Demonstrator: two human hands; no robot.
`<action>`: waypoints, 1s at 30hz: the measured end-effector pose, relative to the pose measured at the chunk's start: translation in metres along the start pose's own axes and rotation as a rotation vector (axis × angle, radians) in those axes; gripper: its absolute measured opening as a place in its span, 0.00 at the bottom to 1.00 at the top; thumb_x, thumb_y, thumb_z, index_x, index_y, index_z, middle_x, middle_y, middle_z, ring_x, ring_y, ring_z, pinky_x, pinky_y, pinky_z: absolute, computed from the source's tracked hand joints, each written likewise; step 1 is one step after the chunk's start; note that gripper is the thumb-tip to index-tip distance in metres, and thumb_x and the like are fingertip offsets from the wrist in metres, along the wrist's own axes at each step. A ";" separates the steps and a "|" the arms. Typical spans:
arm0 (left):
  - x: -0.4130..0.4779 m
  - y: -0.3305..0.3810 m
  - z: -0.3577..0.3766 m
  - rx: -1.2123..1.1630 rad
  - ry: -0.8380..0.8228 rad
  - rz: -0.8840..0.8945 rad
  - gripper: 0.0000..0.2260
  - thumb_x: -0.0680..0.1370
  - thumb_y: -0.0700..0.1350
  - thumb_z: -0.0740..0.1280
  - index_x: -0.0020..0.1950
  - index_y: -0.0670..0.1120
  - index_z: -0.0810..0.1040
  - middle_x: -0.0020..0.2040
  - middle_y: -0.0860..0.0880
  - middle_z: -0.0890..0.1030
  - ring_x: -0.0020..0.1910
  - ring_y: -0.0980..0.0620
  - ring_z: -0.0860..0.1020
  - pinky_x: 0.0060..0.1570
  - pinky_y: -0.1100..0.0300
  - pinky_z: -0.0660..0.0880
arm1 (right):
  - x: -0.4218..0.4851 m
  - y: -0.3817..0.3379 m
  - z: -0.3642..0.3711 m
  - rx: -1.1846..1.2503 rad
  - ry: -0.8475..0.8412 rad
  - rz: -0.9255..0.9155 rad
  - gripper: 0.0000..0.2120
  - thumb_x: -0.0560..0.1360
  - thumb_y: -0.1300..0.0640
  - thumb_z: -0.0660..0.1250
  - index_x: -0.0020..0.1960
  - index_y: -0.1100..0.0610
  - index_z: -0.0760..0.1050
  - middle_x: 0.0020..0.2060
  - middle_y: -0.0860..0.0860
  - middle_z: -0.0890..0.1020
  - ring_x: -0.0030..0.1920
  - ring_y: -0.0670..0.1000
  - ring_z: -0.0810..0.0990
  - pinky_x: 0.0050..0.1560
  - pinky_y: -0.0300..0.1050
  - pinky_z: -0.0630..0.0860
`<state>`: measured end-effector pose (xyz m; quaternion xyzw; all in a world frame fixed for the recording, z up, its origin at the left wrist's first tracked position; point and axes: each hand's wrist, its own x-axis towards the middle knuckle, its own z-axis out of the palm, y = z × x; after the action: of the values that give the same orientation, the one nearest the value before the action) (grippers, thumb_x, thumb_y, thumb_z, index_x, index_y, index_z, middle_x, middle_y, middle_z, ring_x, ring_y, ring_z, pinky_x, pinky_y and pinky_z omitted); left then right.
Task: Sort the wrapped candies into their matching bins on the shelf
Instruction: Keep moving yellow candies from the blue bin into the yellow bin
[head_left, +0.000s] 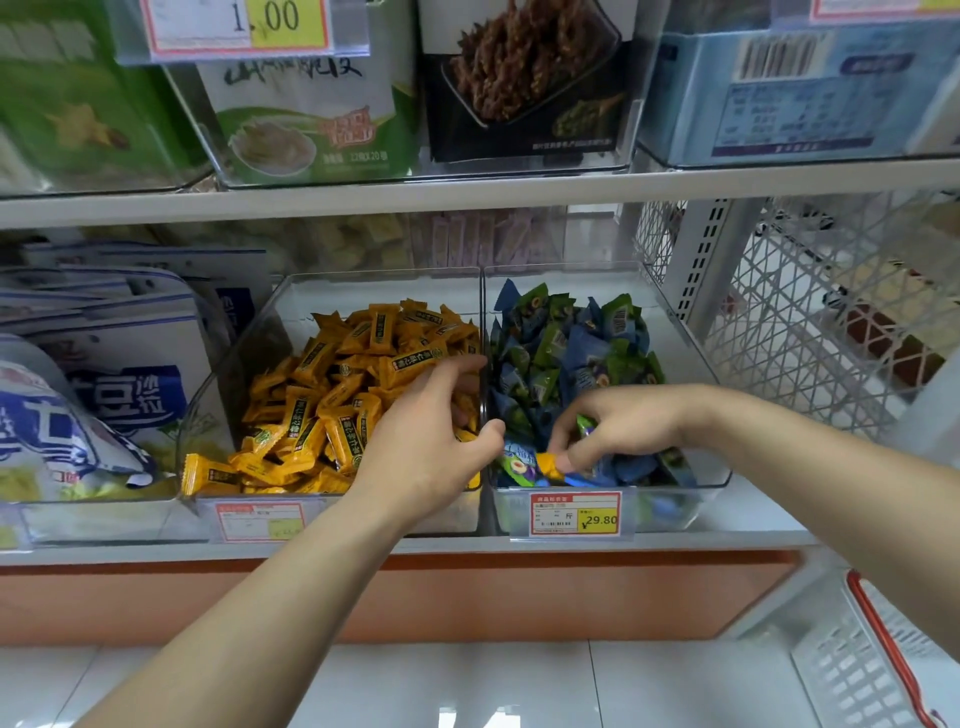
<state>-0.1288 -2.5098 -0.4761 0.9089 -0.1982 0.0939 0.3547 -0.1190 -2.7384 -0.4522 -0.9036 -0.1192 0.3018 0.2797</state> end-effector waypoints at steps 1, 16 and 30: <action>0.000 0.000 0.000 -0.001 -0.005 -0.001 0.27 0.73 0.55 0.70 0.71 0.58 0.67 0.58 0.59 0.77 0.50 0.60 0.77 0.50 0.55 0.79 | -0.002 0.001 -0.003 -0.010 0.067 -0.028 0.08 0.75 0.49 0.71 0.52 0.51 0.82 0.35 0.39 0.82 0.36 0.37 0.78 0.39 0.34 0.73; 0.004 0.041 -0.001 -0.141 0.161 0.166 0.16 0.79 0.52 0.68 0.67 0.55 0.74 0.53 0.59 0.80 0.52 0.62 0.78 0.52 0.62 0.76 | -0.014 -0.026 0.015 0.963 0.556 -0.422 0.08 0.77 0.59 0.71 0.54 0.62 0.78 0.48 0.59 0.86 0.48 0.57 0.86 0.48 0.46 0.82; 0.009 0.019 -0.015 0.402 0.140 -0.002 0.27 0.77 0.61 0.65 0.73 0.52 0.70 0.70 0.51 0.75 0.68 0.47 0.71 0.63 0.51 0.71 | 0.001 0.005 -0.030 -0.289 0.687 -0.152 0.17 0.76 0.44 0.67 0.63 0.47 0.77 0.60 0.46 0.76 0.60 0.50 0.74 0.57 0.47 0.72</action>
<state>-0.1295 -2.5152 -0.4509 0.9528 -0.1496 0.1939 0.1792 -0.1001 -2.7550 -0.4356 -0.9708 -0.1265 -0.0602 0.1946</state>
